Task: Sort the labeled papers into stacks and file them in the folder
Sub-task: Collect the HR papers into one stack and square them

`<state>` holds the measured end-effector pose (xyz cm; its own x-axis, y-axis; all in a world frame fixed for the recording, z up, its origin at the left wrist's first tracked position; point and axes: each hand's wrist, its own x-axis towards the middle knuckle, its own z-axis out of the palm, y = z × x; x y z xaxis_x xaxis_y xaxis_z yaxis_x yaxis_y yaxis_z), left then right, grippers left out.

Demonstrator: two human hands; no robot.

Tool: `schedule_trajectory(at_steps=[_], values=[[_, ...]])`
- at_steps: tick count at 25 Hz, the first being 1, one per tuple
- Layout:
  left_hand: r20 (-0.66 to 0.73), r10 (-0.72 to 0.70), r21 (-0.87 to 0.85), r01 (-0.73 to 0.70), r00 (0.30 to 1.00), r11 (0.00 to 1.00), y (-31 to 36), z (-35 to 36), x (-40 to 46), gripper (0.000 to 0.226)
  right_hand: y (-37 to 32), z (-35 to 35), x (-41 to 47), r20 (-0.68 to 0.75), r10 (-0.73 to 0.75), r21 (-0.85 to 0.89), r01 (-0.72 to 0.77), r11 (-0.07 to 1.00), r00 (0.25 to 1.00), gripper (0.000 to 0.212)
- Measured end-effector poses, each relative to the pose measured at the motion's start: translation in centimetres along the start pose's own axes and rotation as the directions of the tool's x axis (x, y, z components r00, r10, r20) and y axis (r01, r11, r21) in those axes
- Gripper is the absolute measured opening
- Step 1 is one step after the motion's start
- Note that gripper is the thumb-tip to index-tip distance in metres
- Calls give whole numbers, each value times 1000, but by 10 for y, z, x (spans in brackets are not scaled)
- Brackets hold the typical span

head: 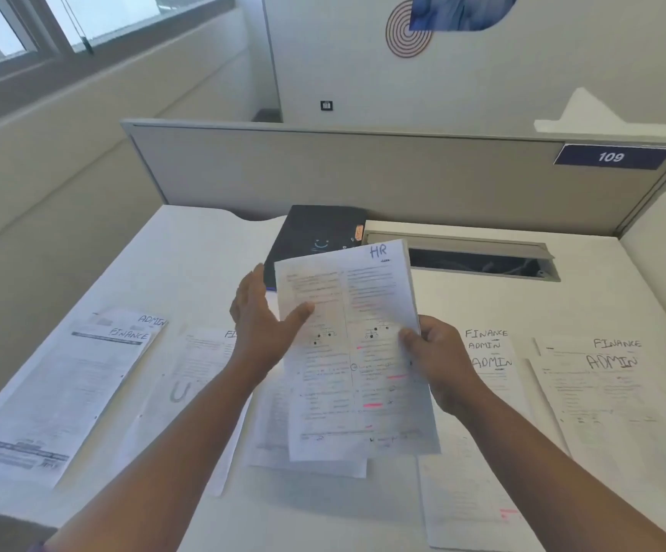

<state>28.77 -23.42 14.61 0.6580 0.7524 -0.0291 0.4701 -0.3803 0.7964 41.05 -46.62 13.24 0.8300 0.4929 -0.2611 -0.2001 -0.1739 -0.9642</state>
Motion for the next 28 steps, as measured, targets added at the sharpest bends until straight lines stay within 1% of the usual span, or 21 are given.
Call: schedule_trajectory(at_steps=[1,2,3,4,5,7,10,13,15,17,19,22,24,28], values=[[110,-88,-197,108,990,974,-13,0,3,74,0,7,3,-33,27,48,-26,999,999,18],[237,-121,-368,204,964,907,-26,-1,8,52,1,15,5,-58,51,88,-45,995,997,18],[307,-123,-438,255,944,862,-37,-2,12,32,1,23,7,-74,71,118,-62,991,995,18],[316,-124,-447,263,941,855,-45,-4,15,20,2,30,7,-87,85,134,-73,988,993,18],[306,-132,-449,265,943,853,-53,-5,19,15,3,36,7,-98,95,144,-81,986,991,18],[283,-146,-488,274,948,829,-63,-8,26,12,7,47,5,-113,113,167,-93,981,987,18],[284,-128,-537,269,950,799,-68,-13,35,10,9,56,-1,-102,131,222,-106,969,986,19],[327,-99,-517,266,940,813,-75,-16,43,8,12,59,-6,-92,152,223,-128,966,984,24],[360,-71,-507,259,930,822,-79,-18,44,10,15,60,-10,-56,183,202,-169,965,981,26],[376,-41,-496,238,926,835,-83,-21,45,11,20,62,-14,-25,209,196,-200,960,978,28],[376,-31,-483,225,926,846,-88,-24,47,9,24,65,-16,-23,220,207,-211,955,975,28],[353,-56,-494,237,934,837,-100,-31,52,7,31,66,-17,-93,228,240,-200,950,969,26],[357,-70,-527,263,931,808,-109,-40,57,6,33,63,-16,-144,231,291,-182,939,962,24],[488,-44,-529,335,871,780,-119,-50,60,12,34,62,-11,-201,234,322,-161,933,951,26]])
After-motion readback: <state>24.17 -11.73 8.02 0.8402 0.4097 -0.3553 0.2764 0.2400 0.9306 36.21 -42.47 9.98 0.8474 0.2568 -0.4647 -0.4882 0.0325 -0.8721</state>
